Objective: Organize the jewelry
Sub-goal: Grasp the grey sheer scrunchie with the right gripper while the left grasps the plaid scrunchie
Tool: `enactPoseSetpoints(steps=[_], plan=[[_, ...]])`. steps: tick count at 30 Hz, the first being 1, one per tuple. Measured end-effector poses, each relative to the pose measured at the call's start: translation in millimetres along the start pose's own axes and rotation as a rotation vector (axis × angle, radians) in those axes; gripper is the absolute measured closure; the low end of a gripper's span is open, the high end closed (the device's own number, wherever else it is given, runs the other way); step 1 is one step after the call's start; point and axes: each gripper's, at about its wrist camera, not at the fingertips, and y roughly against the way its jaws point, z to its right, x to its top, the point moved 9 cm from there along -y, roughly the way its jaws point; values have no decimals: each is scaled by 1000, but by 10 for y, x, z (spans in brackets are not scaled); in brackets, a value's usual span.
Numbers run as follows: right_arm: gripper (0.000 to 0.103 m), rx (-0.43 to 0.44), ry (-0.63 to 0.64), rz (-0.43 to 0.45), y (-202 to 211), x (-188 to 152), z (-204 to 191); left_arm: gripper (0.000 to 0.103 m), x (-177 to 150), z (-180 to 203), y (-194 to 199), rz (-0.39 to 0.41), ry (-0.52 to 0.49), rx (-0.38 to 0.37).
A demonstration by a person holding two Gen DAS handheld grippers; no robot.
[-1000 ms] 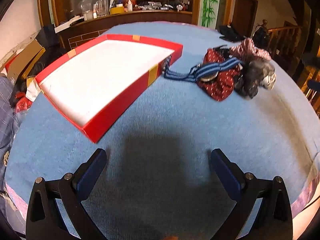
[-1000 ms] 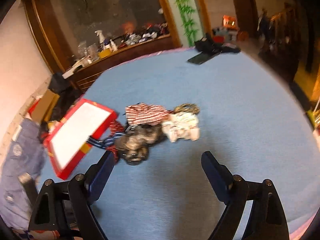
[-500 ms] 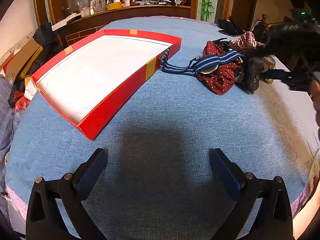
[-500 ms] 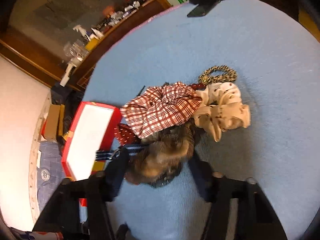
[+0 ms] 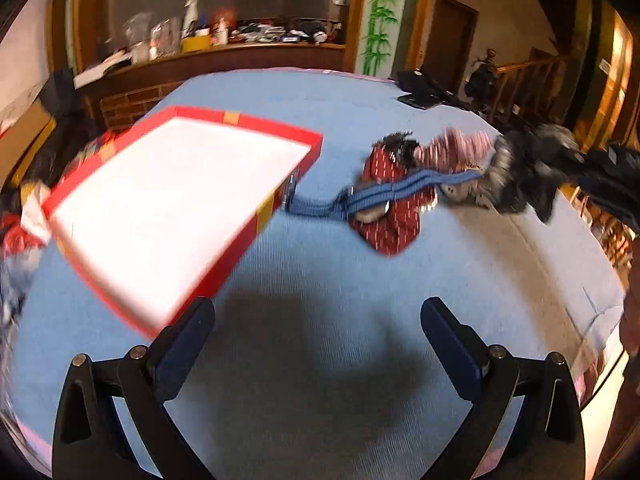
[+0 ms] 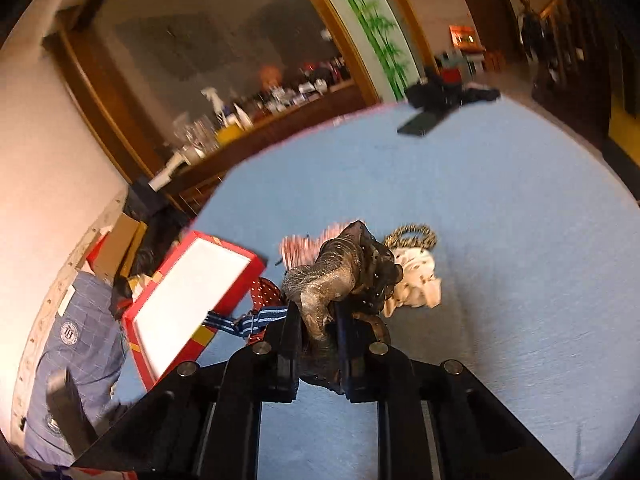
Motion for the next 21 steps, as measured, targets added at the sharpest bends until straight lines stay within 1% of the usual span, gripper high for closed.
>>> enactPoseSetpoints(steps=[3,4,7,9,11,12,14,16,17,18,19,21], plan=[[87,18,31,38,141,-37,-20,2,220,20,-45,4,-29,4],[87,21,33,60,201,-43,-3,6,299,35,-53,5,-34,5],[87,23,22,88,279,-47,65,13,576,206,-131,-10,-49,-37],[87,20,-2,103,328,-49,157,15,766,428,-215,-19,-75,-82],[87,21,-19,105,376,-72,257,15,879,613,-307,-29,-92,-91],[87,18,-24,105,389,-80,297,15,951,756,-372,-38,-102,-122],[87,13,-42,103,409,-93,388,15,1031,939,-511,-53,-110,-128],[87,16,-58,103,441,-105,452,15,1060,1124,-668,-91,-134,-163],[86,17,-66,107,464,-107,492,15,1062,1230,-782,-116,-155,-161],[86,14,-72,109,479,-109,523,15,1062,1269,-850,-125,-162,-139],[86,13,-79,110,502,-115,558,15,1048,1329,-918,-133,-171,-133],[86,14,-86,110,528,-141,614,15,962,1486,-1052,-166,-215,-144]])
